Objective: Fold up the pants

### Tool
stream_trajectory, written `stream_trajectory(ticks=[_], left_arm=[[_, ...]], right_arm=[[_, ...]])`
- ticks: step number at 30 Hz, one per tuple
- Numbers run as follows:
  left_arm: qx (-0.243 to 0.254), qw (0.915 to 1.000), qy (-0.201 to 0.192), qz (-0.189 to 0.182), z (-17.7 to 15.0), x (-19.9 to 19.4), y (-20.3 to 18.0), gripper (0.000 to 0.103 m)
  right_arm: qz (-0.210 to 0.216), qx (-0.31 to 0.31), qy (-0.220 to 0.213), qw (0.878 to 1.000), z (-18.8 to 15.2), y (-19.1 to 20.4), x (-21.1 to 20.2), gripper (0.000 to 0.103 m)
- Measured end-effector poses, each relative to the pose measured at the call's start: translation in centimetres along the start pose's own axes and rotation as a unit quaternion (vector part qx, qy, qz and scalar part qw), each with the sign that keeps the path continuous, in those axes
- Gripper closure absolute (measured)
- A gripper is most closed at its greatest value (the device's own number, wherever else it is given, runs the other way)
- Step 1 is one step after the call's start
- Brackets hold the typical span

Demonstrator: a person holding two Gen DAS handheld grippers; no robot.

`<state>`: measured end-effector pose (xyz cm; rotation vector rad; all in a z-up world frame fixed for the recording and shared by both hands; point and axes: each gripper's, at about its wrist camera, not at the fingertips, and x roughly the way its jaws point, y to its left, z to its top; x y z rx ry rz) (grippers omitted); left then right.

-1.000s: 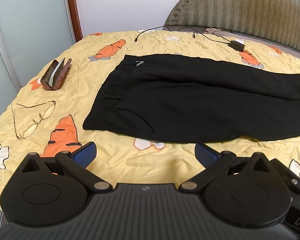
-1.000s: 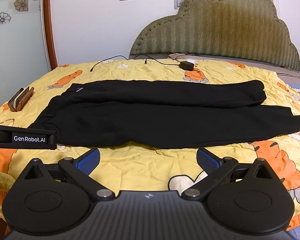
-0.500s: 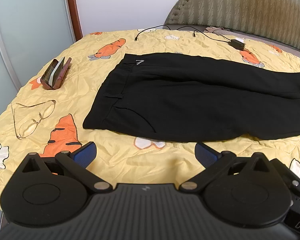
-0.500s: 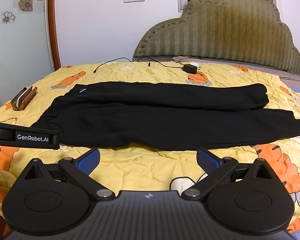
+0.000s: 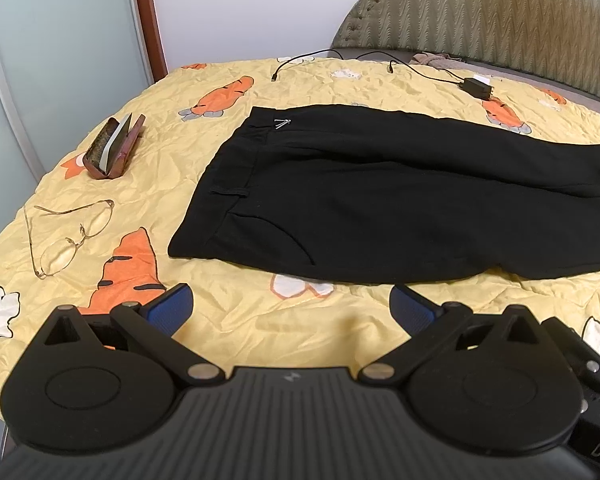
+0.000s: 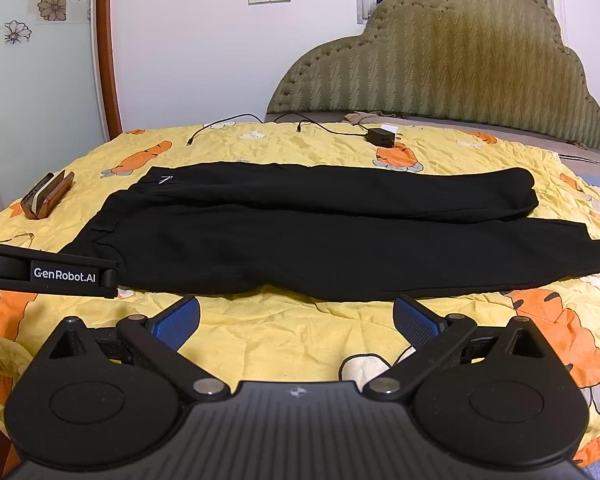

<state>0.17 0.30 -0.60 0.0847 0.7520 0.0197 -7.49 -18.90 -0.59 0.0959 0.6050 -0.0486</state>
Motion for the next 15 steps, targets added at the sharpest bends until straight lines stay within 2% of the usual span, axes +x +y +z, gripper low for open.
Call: stream_trajectory(ticks=[15], left_arm=[[0.005, 0.9999, -0.003, 0.012, 0.56, 0.02, 0.33, 0.000]], right_arm=[[0.024, -0.009, -0.011, 1.000, 0.72, -0.17, 0.30, 0.000]])
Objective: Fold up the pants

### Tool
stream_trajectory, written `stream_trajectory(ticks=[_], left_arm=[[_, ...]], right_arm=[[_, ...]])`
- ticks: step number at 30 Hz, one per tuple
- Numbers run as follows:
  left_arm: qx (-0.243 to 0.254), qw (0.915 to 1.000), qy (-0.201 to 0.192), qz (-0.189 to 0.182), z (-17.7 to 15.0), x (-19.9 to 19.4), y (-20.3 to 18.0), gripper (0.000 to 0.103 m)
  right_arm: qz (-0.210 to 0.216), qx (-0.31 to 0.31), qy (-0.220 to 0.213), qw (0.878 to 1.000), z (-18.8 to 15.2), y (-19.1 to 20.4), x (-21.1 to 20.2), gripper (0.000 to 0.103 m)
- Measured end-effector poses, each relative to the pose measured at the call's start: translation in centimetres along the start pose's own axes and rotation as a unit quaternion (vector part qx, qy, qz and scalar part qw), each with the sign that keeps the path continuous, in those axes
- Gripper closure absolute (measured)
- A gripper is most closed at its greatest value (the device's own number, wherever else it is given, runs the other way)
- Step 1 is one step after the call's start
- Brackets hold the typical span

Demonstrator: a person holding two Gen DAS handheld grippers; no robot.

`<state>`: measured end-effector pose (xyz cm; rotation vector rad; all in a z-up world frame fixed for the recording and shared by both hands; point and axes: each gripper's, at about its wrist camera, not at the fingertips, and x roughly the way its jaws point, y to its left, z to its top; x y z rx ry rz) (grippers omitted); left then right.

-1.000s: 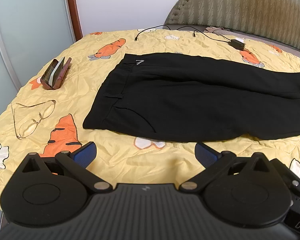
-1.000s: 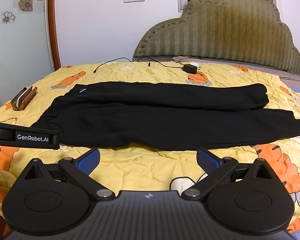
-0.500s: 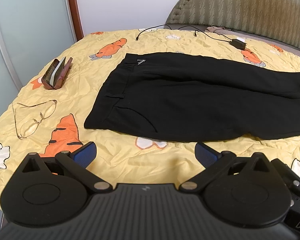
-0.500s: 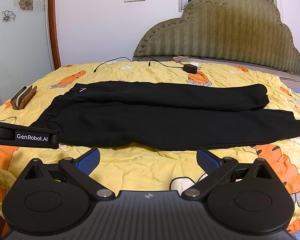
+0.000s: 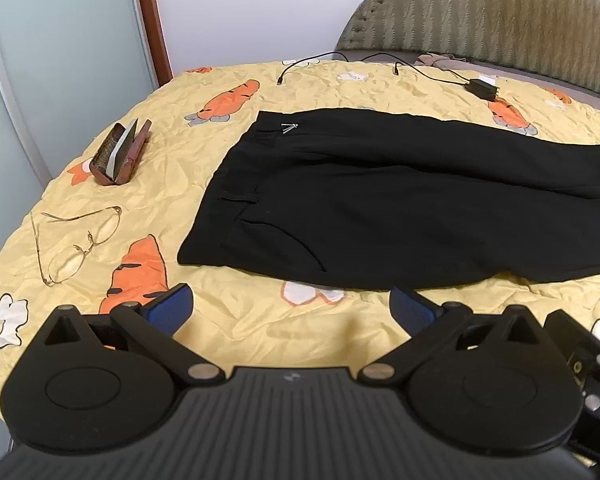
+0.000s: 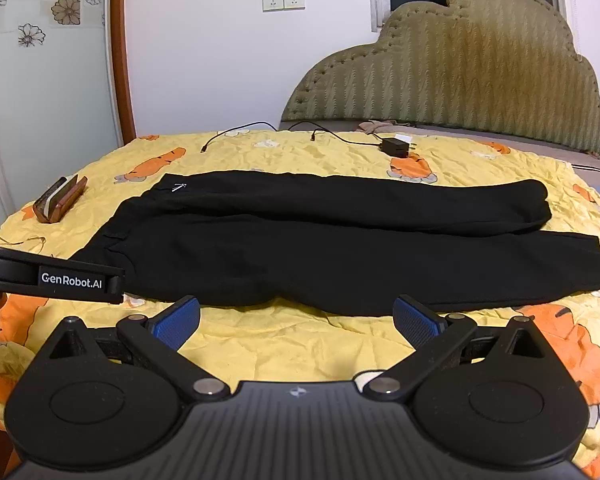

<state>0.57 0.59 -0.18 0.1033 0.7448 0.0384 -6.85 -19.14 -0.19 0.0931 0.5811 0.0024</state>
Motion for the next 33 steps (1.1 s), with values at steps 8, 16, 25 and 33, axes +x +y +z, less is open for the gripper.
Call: stream_trajectory(ticks=[8, 16, 25, 33], left_arm=[[0.018, 0.9997, -0.011, 0.011, 1.5, 1.0, 1.5, 0.000], [-0.006, 0.9997, -0.016, 0.017, 5.6, 4.6, 4.9, 0.000], [-0.014, 0.9988, -0.028, 0.037, 10.6, 9.6, 7.1, 0.000], [0.003, 0.9985, -0.019, 0.051, 13.0, 13.8, 7.2, 0.000]], right_arm=[[0.065, -0.026, -0.030, 0.997, 5.0, -1.5, 2.2, 0.000], [0.161, -0.139, -0.044, 0.976, 11.9, -0.1, 9.7, 0.000], [0.168, -0.175, 0.022, 0.970, 16.4, 0.1, 23.4, 0.000], [0.216, -0.205, 0.070, 0.952, 18.4, 2.2, 32.9, 0.001]])
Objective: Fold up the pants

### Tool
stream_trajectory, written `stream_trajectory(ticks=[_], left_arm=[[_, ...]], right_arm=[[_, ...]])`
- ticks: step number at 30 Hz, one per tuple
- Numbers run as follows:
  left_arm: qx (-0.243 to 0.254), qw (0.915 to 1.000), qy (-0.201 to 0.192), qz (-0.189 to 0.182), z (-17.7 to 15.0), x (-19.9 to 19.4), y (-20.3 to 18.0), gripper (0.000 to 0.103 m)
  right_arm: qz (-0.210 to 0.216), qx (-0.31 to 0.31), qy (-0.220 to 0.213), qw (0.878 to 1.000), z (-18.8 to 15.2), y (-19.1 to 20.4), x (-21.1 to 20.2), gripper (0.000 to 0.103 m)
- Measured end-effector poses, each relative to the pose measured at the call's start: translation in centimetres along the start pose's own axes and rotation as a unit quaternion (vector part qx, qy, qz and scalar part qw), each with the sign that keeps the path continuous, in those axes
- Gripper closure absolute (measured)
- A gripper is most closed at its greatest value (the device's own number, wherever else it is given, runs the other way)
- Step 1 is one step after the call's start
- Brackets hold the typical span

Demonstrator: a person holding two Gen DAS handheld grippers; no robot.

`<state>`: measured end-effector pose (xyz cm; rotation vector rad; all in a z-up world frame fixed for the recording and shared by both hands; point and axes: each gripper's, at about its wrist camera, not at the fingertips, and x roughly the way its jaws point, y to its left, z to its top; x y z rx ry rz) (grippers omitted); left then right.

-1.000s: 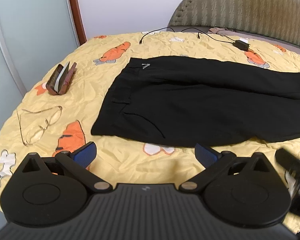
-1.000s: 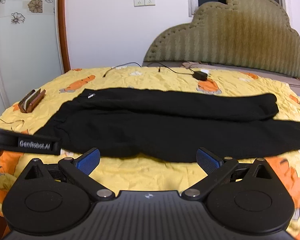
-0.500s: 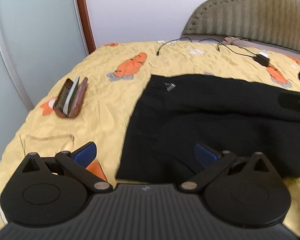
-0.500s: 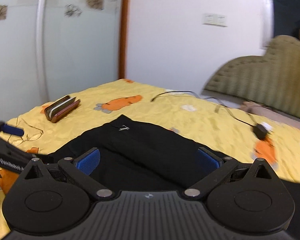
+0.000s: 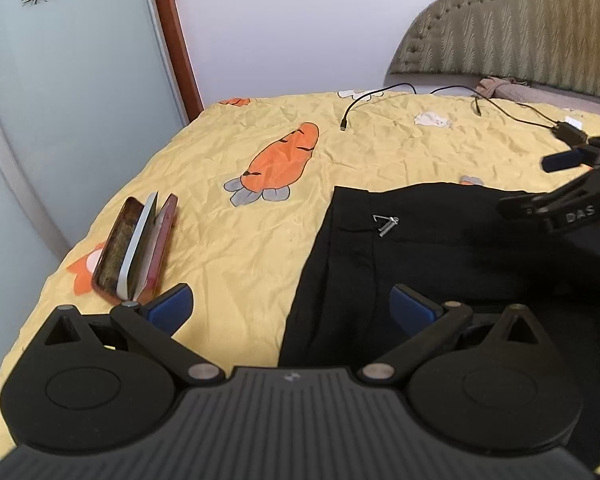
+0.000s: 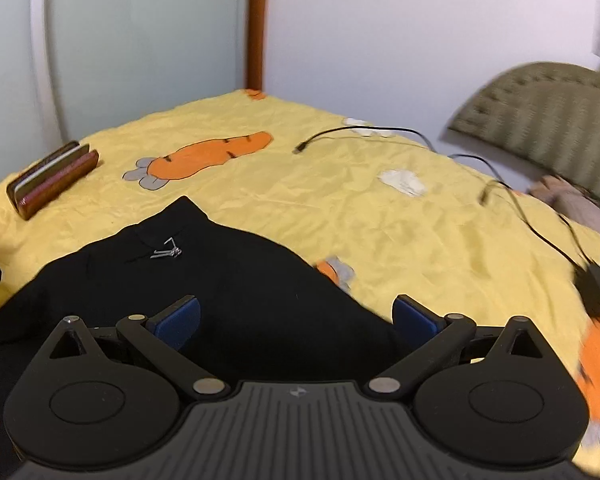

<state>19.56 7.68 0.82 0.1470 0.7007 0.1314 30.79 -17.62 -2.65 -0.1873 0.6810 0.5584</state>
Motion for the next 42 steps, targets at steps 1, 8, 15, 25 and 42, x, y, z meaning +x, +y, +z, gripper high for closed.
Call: stream_trajectory(ticks=[1, 8, 15, 25, 42], left_arm=[[0.000, 1.0000, 0.002, 0.001, 0.2, 0.5, 0.0, 0.000], [0.007, 0.9999, 0.009, 0.003, 0.7, 2.8, 0.0, 0.000], [0.015, 0.9998, 0.010, 0.001, 0.9, 4.4, 0.0, 0.000], [0.000, 0.9998, 0.021, -0.003, 1.6, 5.5, 0.4, 0.000], [-0.084, 0.9844, 0.107, -0.112, 8.3, 8.6, -2.5, 0.000]], right_arm=[[0.010, -0.009, 0.003, 1.000, 0.3, 0.0, 0.9, 0.001], [0.063, -0.039, 0.051, 0.996, 2.8, -1.0, 7.4, 0.022], [0.123, -0.025, 0.088, 0.988, 3.2, -3.3, 10.9, 0.022], [0.118, -0.064, 0.063, 0.989, 2.8, -1.6, 9.4, 0.092], [-0.089, -0.384, -0.072, 0.916, -4.6, 10.1, 1.3, 0.095]])
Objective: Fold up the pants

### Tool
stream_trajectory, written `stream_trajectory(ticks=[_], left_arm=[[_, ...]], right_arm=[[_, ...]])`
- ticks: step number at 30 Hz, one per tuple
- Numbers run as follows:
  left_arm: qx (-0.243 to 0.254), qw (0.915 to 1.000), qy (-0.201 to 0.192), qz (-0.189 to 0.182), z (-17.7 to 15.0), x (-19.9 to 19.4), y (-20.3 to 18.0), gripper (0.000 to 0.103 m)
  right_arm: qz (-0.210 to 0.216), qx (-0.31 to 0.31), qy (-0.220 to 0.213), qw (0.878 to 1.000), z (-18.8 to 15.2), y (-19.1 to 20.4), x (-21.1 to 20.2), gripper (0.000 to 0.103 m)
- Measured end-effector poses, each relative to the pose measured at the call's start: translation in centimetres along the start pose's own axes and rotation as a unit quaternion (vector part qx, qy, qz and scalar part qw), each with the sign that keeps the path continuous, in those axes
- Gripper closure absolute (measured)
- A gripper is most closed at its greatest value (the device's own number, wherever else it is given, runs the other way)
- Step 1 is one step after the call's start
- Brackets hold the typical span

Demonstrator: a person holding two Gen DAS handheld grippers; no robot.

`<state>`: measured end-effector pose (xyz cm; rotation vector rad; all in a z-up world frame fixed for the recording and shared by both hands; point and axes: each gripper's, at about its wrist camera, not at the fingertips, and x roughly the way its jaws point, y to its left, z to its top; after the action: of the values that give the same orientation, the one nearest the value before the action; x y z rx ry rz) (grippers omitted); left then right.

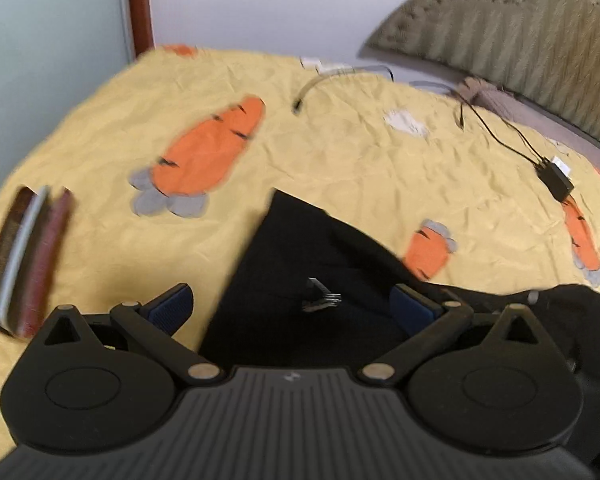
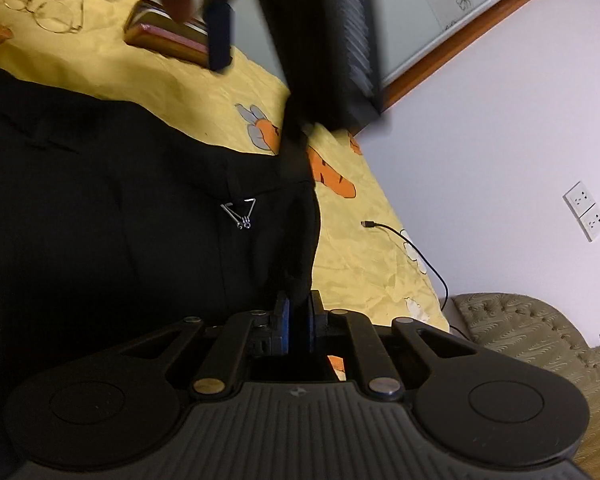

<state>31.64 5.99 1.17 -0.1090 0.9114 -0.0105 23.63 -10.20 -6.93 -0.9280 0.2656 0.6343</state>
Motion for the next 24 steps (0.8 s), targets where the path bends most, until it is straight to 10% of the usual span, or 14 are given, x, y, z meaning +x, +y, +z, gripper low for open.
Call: stream_trajectory(ticks=[5, 11, 16, 24], left_arm=[[-0.024, 0.9989, 0.034, -0.021, 0.8, 2.0, -1.5, 0.000], [-0.065, 0.9948, 0.072, -0.033, 1.1, 4.0, -1.6, 0.027], [-0.089, 0.9905, 0.082, -0.065, 0.4, 4.0, -1.4, 0.086], [-0.108, 0.9886, 0.057, -0.088, -1.2, 1.0, 0.0, 0.095]], right_arm=[[-0.014, -0.022, -0.007, 1.000, -0.2, 0.3, -1.1, 0.095], [-0.018, -0.032, -0.024, 0.999, -0.5, 0.5, -2.7, 0.095], [-0.023, -0.051, -0.026, 0.998, -0.9, 1.6, -3.9, 0.095], [-0.025, -0.045, -0.035, 0.998, 0.0, 1.7, -4.9, 0.095]])
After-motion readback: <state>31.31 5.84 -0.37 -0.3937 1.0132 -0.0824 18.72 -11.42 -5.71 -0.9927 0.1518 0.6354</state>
